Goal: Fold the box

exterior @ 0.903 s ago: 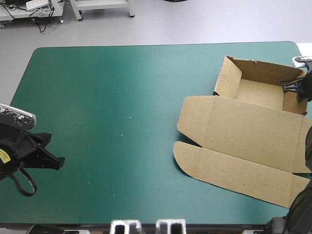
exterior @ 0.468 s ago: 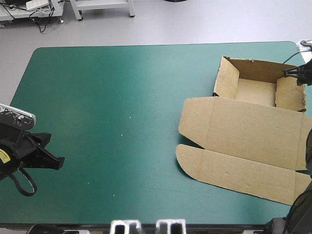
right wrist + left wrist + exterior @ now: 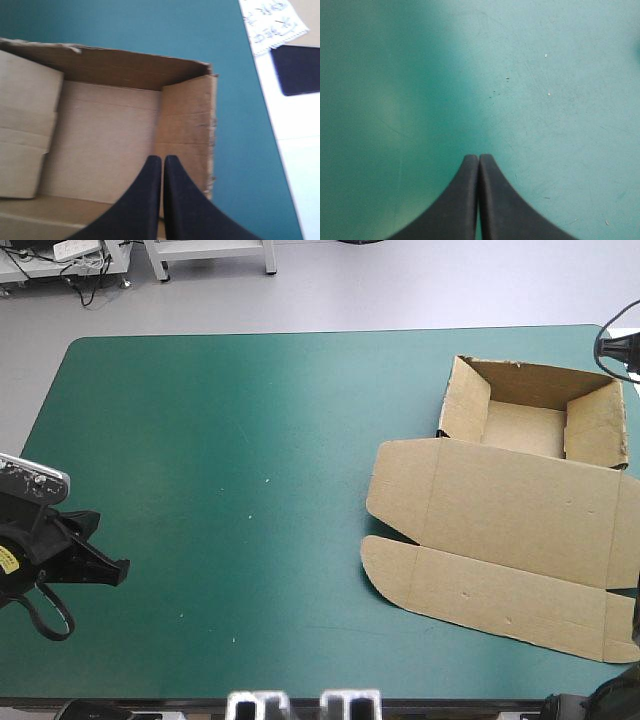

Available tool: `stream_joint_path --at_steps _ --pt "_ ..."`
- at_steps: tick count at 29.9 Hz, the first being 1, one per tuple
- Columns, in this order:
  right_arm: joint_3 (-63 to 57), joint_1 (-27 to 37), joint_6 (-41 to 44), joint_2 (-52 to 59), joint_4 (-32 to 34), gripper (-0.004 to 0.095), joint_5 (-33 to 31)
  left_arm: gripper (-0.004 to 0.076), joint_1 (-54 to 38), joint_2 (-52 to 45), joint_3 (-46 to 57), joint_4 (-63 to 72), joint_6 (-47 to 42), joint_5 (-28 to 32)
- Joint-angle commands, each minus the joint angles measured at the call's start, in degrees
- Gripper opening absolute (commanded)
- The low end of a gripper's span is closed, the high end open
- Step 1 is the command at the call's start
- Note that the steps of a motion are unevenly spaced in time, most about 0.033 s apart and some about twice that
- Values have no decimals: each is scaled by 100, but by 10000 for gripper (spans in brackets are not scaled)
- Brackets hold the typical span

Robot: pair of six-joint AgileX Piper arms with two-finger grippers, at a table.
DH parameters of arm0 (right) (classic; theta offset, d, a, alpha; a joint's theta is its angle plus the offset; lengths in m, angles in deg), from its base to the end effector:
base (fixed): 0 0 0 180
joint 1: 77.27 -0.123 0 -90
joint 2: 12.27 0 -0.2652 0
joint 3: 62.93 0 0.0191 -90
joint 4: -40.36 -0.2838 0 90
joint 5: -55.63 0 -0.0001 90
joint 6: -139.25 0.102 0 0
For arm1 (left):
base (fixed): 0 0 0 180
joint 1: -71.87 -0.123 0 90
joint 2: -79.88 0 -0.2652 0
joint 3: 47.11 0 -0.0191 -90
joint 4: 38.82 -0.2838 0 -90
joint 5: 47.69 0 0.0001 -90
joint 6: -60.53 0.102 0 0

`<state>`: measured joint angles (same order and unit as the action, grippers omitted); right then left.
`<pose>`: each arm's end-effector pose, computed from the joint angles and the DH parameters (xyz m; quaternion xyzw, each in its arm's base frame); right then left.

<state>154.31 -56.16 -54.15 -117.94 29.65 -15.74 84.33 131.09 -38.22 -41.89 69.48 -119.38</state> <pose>0.3737 -0.1250 0.4240 0.0605 0.9330 -0.0124 0.3544 0.1440 -0.0265 0.4198 0.1668 0.8971 0.0141 0.4089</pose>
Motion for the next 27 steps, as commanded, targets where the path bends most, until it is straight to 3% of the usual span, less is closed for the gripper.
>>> stream_joint_path --at_steps 1,7,11,14,27 --pt "-510 -8 -200 810 -863 -13 -66 -11 -3 11 -123 -10 -129 648" --pt "-2448 -420 -732 2086 -690 -13 152 -11 -3 -99 52 1 -97 908" --pt "-3944 -491 -836 3119 -722 -15 860 -11 -3 -461 866 -12 45 1682" --pt "-4840 -491 -942 3801 -738 -15 1111 -11 -3 -742 1544 14 45 1831" --pt "-7298 -491 -1643 6015 -1035 -19 1910 -11 -3 -2142 3400 934 447 2444"
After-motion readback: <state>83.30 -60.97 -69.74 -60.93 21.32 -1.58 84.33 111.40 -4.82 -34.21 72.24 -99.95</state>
